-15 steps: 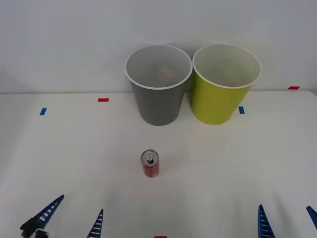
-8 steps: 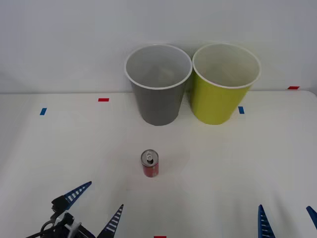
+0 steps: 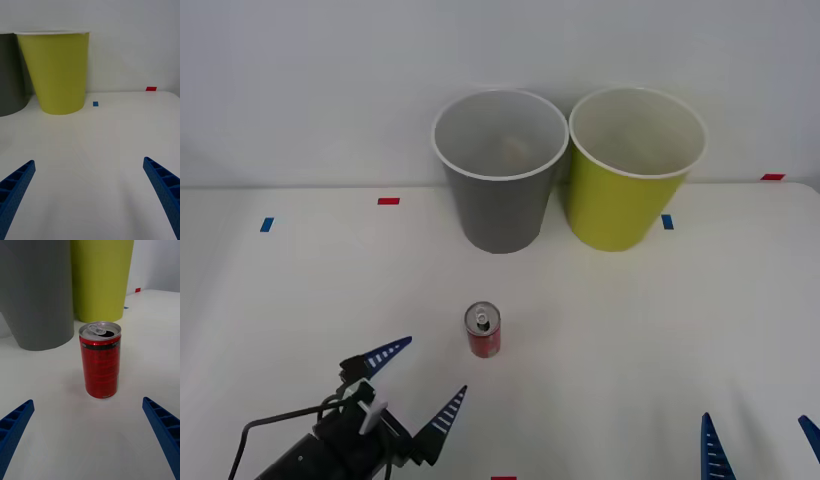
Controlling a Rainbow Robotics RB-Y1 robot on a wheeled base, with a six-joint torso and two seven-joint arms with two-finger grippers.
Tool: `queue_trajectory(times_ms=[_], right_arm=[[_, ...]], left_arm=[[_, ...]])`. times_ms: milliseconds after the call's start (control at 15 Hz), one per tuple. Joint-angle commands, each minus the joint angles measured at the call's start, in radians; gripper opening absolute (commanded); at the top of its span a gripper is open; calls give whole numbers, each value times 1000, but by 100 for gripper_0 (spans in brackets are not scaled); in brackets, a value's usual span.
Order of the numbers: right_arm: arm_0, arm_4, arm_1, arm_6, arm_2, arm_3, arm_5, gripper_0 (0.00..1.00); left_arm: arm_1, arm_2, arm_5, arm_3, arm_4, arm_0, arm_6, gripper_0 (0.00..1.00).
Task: Put cans in the gray bin and PET bottles in the light green bin.
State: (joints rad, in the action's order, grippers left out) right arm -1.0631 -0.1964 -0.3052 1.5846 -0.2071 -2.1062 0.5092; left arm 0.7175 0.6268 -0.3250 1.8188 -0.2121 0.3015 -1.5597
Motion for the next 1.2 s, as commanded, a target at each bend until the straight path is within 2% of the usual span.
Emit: queue_trajectory(times_ms=[67,533,1200], right_arm=[[0,0,0,0,0,0,0,100],[0,0,0,0,0,0,0,100],[0,0,0,0,0,0,0,100]], left_arm=[[-4,48,0,-39,-13,-68,0,100],[-66,108,0,-161,-15,-222,1,100],[-144,134,3,-257,-49,-338,6,100]])
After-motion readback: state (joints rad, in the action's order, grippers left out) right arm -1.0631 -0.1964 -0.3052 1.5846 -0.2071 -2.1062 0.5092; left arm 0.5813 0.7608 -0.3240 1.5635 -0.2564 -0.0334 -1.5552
